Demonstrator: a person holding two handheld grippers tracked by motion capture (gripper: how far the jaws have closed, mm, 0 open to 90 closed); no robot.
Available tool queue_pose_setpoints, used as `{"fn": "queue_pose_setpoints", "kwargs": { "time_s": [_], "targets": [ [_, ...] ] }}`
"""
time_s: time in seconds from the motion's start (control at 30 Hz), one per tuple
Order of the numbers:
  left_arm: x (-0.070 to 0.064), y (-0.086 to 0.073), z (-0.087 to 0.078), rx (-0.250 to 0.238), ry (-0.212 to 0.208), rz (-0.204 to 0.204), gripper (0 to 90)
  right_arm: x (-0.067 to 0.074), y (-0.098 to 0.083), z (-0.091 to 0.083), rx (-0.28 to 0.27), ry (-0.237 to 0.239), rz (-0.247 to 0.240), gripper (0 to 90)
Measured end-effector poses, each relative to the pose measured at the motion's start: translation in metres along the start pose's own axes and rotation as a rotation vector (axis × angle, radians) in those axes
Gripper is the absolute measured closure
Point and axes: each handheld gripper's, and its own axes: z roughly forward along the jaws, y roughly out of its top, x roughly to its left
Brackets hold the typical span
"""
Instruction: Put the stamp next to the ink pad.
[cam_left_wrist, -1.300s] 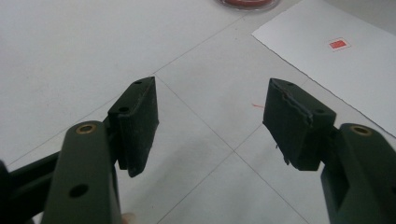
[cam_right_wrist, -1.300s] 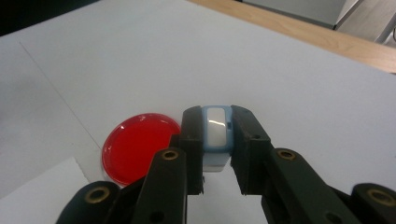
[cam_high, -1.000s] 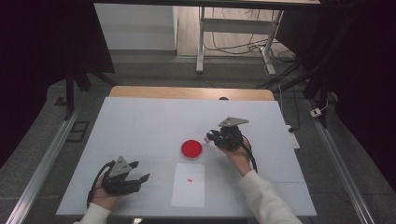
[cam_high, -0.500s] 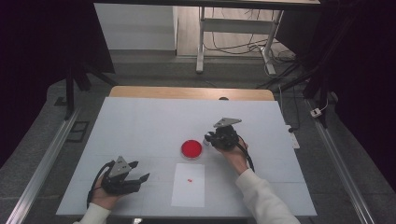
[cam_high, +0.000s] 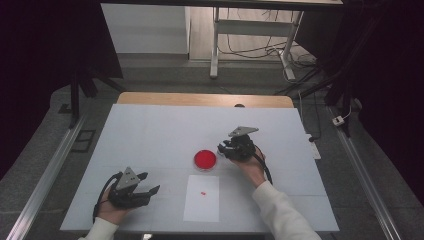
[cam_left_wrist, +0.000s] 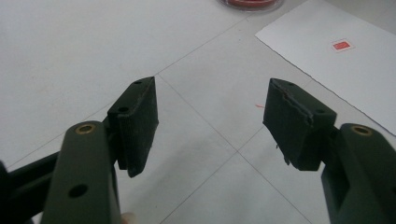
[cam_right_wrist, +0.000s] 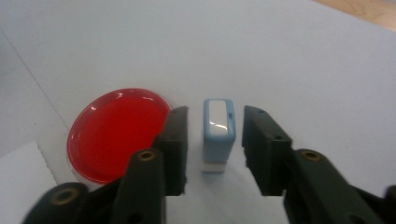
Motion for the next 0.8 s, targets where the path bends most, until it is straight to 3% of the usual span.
{"fn": "queue_pose_setpoints", "kwargs": {
  "time_s": [0.17,0.37,0.8],
  "targets": [
    [0.001,0.0,0.0,0.001,0.002,-0.001,35.2,0.0,0.001,-0.005,-0.039,-0.007,0.002,50.0],
    [0.001,0.0,0.0,0.0,0.004,-0.003,35.2,-0.003,0.001,-0.016,-0.087,-0.004,0.023,44.9],
    [0.003,0.0,0.002,-0.01,0.008,-0.008,35.2,-0.001,-0.016,-0.046,-0.135,-0.004,-0.009,42.8]
  ]
}}
